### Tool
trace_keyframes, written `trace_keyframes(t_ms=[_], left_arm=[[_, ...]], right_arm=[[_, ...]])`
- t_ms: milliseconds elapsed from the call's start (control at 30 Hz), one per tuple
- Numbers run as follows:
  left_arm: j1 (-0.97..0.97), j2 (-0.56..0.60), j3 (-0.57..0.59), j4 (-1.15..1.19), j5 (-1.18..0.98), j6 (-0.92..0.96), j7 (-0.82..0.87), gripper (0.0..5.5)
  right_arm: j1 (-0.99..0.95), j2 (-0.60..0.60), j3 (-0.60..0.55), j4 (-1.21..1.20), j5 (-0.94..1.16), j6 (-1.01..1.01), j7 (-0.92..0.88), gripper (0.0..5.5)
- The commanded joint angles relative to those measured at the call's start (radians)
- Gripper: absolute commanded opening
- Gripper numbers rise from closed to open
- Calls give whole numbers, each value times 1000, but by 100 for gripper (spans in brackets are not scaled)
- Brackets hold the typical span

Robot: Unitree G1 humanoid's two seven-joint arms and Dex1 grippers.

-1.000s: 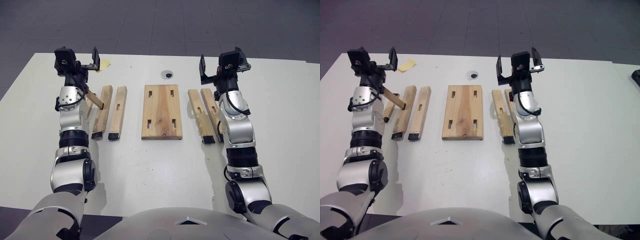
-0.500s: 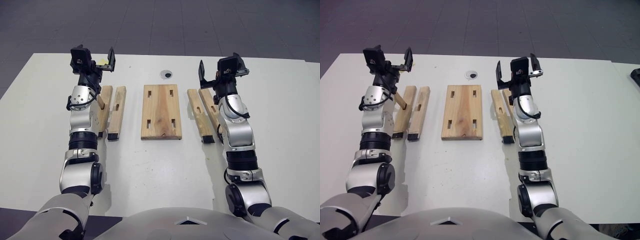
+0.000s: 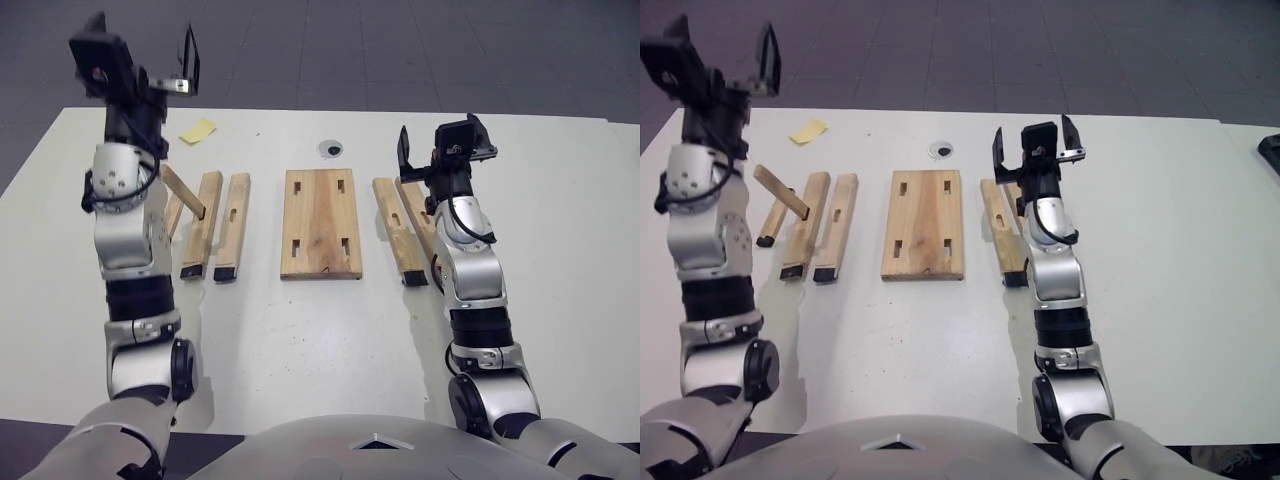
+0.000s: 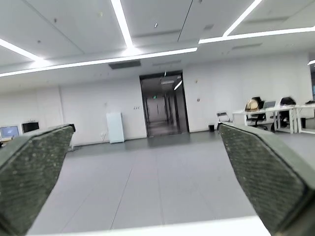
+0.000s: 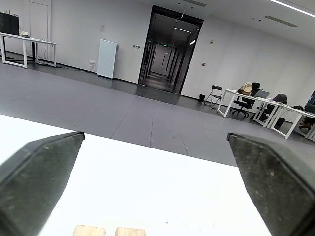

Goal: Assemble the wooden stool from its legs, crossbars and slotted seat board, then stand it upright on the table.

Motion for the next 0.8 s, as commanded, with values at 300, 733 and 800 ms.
trace_keyframes(t_ms=[300,733,800], left_arm=[[447,-91,-65,-144,103,-14,36,539],[550,-65,-40,96,131,-145,-2,539],[557,-61,-44,104,136,-159,-7,539]], right_arm=[[40,-7,2,-64,-14,40,1,540],[65,1,14,-87,-15,52,-1,540],[68,2,14,-90,-15,52,-1,540]])
